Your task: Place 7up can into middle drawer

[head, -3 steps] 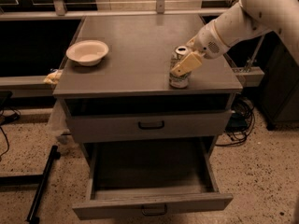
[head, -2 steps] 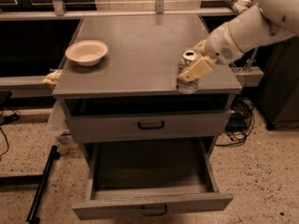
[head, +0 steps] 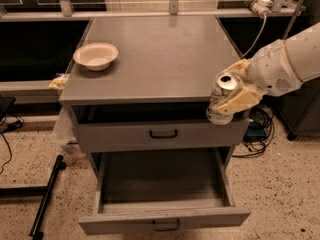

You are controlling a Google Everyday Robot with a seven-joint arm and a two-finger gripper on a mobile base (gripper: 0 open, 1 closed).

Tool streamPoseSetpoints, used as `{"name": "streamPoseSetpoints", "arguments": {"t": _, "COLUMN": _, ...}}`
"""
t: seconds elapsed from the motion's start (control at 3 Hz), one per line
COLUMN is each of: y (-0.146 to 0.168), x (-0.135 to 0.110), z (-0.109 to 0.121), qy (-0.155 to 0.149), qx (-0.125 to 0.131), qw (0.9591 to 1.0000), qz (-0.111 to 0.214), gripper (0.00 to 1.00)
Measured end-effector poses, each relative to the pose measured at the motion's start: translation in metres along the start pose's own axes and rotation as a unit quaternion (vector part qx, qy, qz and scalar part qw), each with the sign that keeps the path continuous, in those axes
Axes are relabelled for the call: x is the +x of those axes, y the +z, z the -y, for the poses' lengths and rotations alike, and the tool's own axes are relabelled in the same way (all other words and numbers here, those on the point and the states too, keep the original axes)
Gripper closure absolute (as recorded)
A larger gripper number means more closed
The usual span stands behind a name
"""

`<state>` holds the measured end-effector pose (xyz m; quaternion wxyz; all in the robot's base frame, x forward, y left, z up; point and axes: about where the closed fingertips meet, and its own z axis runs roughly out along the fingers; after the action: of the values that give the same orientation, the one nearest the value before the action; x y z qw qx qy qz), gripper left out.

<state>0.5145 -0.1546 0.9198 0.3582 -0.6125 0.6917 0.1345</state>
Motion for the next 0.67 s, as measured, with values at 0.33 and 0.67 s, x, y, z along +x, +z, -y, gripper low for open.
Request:
{"name": "streamPoseSetpoints", "arguments": {"t": 0.33, "y": 0.006, "x": 0.007, "z": -0.007, "qy": 0.001, "qx": -0.008, "qw": 1.0000, "qz": 0.001, "gripper": 1.00}}
{"name": "streamPoseSetpoints", "arguments": {"t": 0.67, "y": 0.024, "x": 0.035, "z": -0.037, "qy": 0.010, "qx": -0.017, "qw": 0.9998, "qz": 0.004, "gripper": 1.00}}
